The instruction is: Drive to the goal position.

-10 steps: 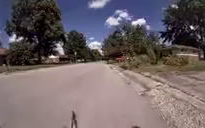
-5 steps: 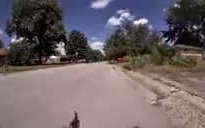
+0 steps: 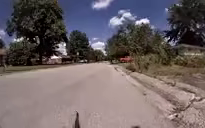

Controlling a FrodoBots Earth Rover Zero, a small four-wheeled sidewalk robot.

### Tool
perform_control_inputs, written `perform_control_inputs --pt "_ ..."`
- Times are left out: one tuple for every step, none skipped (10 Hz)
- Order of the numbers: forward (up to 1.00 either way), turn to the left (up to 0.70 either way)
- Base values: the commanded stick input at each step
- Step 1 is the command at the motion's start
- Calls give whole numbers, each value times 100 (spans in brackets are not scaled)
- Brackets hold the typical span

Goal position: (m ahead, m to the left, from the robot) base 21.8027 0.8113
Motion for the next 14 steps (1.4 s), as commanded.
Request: perform_control_inputs --pt "85 -26" --pt "85 -11" --pt "85 -1" --pt "85 0" --pt "85 0" --pt "85 0" --pt "85 0" --pt "85 0" --pt "85 0" --pt "85 0" --pt "85 0" --pt "85 0" --pt "85 0" --pt "85 0"
